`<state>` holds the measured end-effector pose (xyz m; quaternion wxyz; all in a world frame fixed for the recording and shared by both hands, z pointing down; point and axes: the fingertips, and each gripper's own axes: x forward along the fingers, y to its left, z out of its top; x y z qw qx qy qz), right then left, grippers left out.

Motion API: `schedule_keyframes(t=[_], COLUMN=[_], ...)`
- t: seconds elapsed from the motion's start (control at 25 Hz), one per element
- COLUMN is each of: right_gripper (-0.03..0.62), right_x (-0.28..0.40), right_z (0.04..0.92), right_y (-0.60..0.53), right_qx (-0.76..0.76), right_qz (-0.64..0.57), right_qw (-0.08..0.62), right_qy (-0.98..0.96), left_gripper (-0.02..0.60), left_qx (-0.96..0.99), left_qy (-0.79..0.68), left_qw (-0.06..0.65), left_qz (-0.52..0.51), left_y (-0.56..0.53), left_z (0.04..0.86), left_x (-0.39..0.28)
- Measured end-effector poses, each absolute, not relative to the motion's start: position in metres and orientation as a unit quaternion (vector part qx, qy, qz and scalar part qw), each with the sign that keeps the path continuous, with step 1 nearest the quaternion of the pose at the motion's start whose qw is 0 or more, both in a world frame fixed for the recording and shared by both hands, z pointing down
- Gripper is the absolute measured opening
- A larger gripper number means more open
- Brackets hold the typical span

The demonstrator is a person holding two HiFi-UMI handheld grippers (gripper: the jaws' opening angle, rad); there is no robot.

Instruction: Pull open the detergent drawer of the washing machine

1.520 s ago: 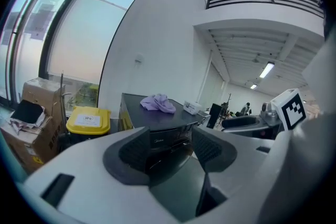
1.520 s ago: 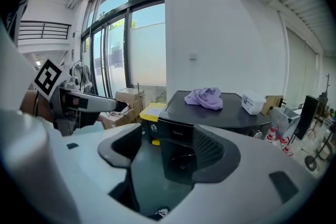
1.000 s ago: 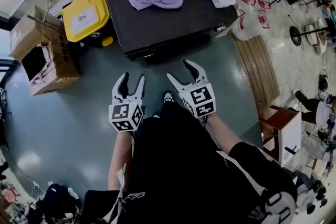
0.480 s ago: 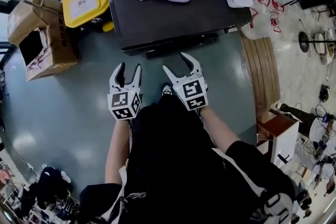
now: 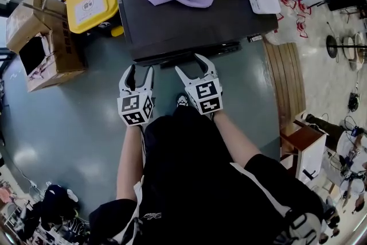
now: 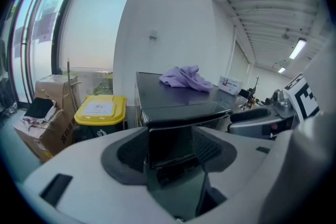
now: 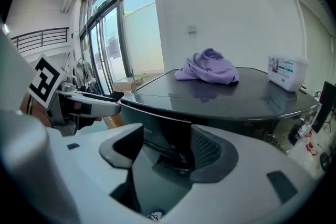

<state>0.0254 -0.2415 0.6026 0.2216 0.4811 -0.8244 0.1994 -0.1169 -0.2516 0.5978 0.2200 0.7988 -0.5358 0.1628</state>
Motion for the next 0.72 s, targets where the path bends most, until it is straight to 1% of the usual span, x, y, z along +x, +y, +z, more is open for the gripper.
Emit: schedule_keyframes(t=[0.4,0.52,0.6,0.68,0.72], right_gripper=[0.288,0.266,0.254,0.210,0.206], right_x=[0.023,0.026,0.029,0.031,0.031], right_z=[0.607,0.606,0.608,0.609,0.609], right_y=[-0.256,-0.260,-0.262,-0.263,-0.263], right_qx=[0.492,0.506,0.519,0.530,0.532], right_qz=[0.208,0.209,0.210,0.208,0.207], right_qw=[0.220,0.215,0.214,0.214,0.213], right_qy=[-0.816,-0.809,-0.801,-0.794,-0.793], left_gripper=[0.252,0.252,0.252,0.252,0.252], left_qx=[0.792,0.786,0.785,0.783,0.781], left_qy=[-0.539,-0.543,-0.541,-0.543,-0.546], left_qw=[0.232,0.248,0.246,0.242,0.242], left_qz=[0.166,0.164,0.174,0.184,0.186], left_y=[-0.262,-0.265,-0.265,-0.265,-0.265], left_z=[0.607,0.610,0.611,0.613,0.613], left_x=[-0.115,-0.113,-0.112,-0.112,-0.112])
